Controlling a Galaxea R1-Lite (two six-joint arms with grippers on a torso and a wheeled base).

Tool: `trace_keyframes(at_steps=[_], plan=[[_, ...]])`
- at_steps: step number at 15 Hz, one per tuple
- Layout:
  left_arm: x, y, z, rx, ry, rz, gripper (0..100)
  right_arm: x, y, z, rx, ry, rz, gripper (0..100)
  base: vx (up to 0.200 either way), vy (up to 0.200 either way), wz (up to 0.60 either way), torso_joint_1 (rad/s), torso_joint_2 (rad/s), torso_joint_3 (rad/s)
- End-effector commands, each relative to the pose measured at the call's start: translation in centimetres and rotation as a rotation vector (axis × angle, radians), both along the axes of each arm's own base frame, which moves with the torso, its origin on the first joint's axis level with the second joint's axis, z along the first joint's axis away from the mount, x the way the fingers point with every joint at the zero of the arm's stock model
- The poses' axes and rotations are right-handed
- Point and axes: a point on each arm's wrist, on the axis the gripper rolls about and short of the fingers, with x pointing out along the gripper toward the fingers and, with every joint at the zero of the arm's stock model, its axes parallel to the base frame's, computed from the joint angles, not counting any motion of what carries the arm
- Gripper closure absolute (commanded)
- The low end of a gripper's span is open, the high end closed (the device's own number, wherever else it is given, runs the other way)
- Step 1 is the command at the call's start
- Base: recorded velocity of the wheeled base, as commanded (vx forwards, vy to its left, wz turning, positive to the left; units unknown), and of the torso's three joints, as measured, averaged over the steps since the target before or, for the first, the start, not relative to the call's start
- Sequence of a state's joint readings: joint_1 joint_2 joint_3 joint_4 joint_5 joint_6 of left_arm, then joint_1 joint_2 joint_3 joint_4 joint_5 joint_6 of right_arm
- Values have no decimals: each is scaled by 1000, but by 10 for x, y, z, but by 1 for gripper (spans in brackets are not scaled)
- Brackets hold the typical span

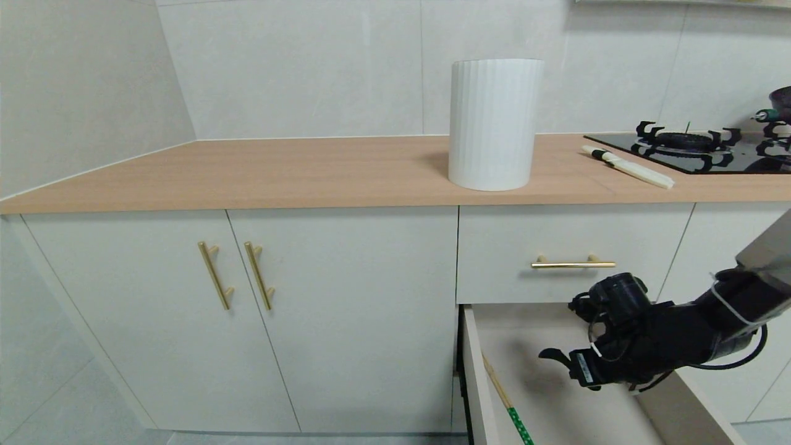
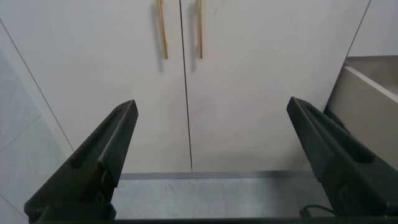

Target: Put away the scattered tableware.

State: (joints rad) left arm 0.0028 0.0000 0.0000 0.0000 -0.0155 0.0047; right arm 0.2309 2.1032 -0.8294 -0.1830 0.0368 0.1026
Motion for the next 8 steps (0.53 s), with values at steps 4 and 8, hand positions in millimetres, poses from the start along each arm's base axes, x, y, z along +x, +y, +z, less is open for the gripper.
trace_keyframes(at_steps=[4,8], plan=[[0,0,0,0,0,0,0,11,0,-54,-86,87,-32,100,0,0,0,0,0,0],[0,0,0,0,0,0,0,14,0,-60,-92,93,-35,100,0,0,0,0,0,0]])
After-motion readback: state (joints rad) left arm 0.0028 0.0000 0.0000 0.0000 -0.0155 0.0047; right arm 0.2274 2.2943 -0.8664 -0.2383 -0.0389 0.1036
